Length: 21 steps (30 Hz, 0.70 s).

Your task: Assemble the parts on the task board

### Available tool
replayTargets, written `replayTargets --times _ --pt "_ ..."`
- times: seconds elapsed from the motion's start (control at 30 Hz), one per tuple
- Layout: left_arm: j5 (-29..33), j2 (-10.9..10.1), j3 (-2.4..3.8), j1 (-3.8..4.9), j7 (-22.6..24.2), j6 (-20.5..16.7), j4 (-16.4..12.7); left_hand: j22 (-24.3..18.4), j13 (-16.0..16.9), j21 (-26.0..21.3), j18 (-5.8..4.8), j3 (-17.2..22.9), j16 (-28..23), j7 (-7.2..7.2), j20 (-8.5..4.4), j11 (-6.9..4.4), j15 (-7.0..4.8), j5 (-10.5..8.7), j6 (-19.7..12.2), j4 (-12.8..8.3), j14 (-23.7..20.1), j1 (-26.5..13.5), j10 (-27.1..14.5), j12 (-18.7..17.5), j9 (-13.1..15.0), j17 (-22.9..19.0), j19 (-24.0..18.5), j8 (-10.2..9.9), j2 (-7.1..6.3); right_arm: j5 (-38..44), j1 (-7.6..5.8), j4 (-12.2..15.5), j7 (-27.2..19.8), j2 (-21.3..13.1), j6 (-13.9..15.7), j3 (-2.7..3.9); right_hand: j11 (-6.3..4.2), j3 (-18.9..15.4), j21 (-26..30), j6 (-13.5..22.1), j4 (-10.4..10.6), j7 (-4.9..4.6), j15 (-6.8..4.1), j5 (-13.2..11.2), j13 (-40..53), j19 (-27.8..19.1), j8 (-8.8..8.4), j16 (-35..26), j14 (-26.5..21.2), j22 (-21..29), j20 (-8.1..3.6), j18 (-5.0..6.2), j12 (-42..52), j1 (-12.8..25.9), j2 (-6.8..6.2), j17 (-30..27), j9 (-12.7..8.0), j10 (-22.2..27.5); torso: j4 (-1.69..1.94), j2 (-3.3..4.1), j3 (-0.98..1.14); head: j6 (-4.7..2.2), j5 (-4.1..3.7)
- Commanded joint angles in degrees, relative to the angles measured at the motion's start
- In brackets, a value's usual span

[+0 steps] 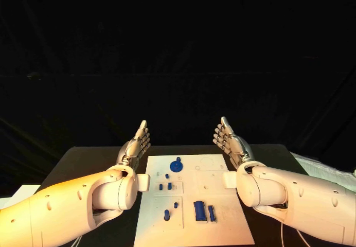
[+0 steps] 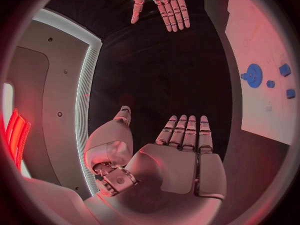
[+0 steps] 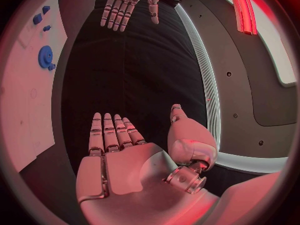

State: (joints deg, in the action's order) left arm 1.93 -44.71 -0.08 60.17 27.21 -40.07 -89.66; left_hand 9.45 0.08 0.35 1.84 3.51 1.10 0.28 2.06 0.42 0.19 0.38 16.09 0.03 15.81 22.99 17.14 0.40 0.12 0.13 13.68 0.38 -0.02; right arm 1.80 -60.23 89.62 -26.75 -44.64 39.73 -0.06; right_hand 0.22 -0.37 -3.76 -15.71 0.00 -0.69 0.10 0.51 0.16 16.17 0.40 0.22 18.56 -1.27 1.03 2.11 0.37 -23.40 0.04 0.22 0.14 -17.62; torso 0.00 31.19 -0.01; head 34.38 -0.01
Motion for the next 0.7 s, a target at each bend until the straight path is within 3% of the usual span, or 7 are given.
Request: replayTargets --times 0.03,0.4,0.43,0.7 --pt "-1.93 0.02 0.08 -0.01 2.58 -4.05 -0.29 -3.02 -0.08 -0.35 -1.84 -3.51 -1.10 -0.28 -2.06 -0.42 -0.19 -0.38 -5.12 -0.03 -5.06 -7.33 -5.48 -0.40 -0.12 -0.13 -4.39 -0.38 0.02 -1.80 0.07 0.33 -3.05 -0.05 4.39 0.06 -0.22 0.37 3.76 5.00 0.00 0.69 -0.10 -0.51 -0.16 -5.16 -0.40 -0.22 -5.91 1.27 -1.03 -2.11 -0.37 7.45 -0.04 -0.22 -0.14 5.64 0.00 -0.01 0.01 0.00 0.01" --pt "-1.93 0.02 0.08 -0.01 2.58 -4.05 -0.29 -5.38 -0.08 -0.35 -1.84 -3.51 -1.10 -0.28 -2.06 -0.42 -0.19 -0.38 -9.13 -0.03 -9.00 -13.03 -9.73 -0.40 -0.12 -0.13 -7.76 -0.38 0.02 -1.80 0.07 0.33 -3.05 -0.05 4.39 0.06 -0.22 0.37 3.76 8.93 0.00 0.69 -0.10 -0.51 -0.16 -9.20 -0.40 -0.22 -10.51 1.27 -1.03 -2.11 -0.37 13.22 -0.04 -0.22 -0.14 10.03 0.00 -0.01 0.01 0.00 0.01" --pt "-1.93 0.02 0.08 -0.01 2.58 -4.05 -0.29 -9.45 -0.08 -0.35 -1.84 -3.51 -1.10 -0.28 -2.06 -0.42 -0.19 -0.38 -9.43 -0.03 -9.29 -13.45 -10.03 -0.40 -0.12 -0.13 -7.96 -0.38 0.02 -1.80 0.07 0.33 -3.05 -0.05 4.39 0.06 -0.22 0.37 3.76 9.21 0.00 0.69 -0.10 -0.51 -0.16 -9.48 -0.40 -0.22 -10.88 1.27 -1.03 -2.11 -0.37 13.67 -0.04 -0.22 -0.14 10.31 0.00 -0.01 0.01 0.00 0.01" --pt "-1.93 0.02 0.08 -0.01 2.58 -4.05 -0.29 -9.45 -0.08 -0.35 -1.84 -3.51 -1.10 -0.28 -2.06 -0.42 -0.19 -0.38 -11.18 -0.03 -11.00 -16.08 -11.91 -0.40 -0.12 -0.13 -9.43 -0.38 0.02 -1.80 0.07 0.33 -3.05 -0.05 4.39 0.06 -0.22 0.37 3.76 10.91 0.00 0.69 -0.10 -0.51 -0.16 -11.16 -0.40 -0.22 -13.02 1.27 -1.03 -2.11 -0.37 16.37 -0.04 -0.22 -0.14 12.29 0.00 -0.01 0.01 0.00 0.01"
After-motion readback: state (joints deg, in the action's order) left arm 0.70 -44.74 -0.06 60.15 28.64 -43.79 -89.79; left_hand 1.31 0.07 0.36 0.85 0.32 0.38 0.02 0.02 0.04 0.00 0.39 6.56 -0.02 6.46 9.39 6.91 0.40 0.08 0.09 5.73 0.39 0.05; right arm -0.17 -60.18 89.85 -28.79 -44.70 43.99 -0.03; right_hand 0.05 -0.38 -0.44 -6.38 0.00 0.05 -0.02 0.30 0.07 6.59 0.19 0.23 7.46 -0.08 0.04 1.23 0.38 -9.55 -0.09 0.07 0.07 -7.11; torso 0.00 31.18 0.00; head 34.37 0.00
